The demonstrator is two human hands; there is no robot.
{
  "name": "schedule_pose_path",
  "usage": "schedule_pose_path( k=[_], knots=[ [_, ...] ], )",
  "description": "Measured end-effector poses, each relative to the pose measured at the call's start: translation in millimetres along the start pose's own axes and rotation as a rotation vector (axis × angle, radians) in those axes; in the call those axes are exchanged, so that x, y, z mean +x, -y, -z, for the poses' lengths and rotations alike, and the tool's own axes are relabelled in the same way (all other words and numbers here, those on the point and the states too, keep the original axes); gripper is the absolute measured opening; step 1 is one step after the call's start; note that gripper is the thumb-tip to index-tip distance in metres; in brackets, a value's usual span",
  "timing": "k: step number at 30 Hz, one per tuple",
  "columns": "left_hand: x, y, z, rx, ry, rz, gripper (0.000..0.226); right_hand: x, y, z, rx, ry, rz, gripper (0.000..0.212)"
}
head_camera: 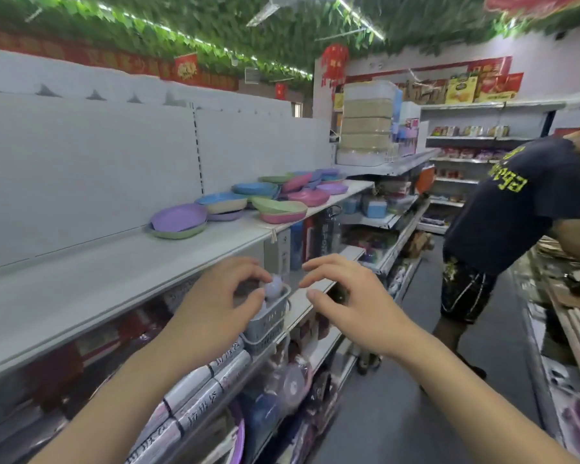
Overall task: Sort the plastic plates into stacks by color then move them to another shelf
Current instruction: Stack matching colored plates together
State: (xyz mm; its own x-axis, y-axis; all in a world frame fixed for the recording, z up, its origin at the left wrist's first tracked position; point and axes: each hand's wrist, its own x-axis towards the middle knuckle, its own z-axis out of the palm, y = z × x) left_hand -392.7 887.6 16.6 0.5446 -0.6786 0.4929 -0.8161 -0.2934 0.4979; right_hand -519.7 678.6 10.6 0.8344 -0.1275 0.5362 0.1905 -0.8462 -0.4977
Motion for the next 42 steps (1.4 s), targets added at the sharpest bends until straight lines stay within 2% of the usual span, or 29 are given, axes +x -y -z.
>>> schedule_pose_path(
  k=[7,12,19,23,31,38,42],
  knots=[
    [120,62,-71,0.049,0.032,-0.015,0.032,87,-113,-2,-0.214,-0.006,-0.04,0.014],
    [187,81,-111,0.066,0.064,-0.044,0.034,128,-176,-3,-0.197,-0.008,-0.079,0.018],
    [259,84,-158,0.17,0.063,-0.085,0.03,178,-254,10,-0.163,-0.026,-0.035,0.012],
    [301,77,-187,0.226,0.0,-0.049,0.035,210,-309,28,-0.123,-0.011,0.006,0.01],
    [369,61,-259,0.384,-0.128,0.14,0.024,272,-418,56,0.018,0.116,0.218,0.014],
    [403,56,-288,0.481,-0.181,0.238,0.029,312,-470,51,0.119,0.185,0.3,0.017],
    [426,72,-297,0.506,-0.207,0.259,0.037,340,-491,42,0.141,0.155,0.326,0.014]
  ],
)
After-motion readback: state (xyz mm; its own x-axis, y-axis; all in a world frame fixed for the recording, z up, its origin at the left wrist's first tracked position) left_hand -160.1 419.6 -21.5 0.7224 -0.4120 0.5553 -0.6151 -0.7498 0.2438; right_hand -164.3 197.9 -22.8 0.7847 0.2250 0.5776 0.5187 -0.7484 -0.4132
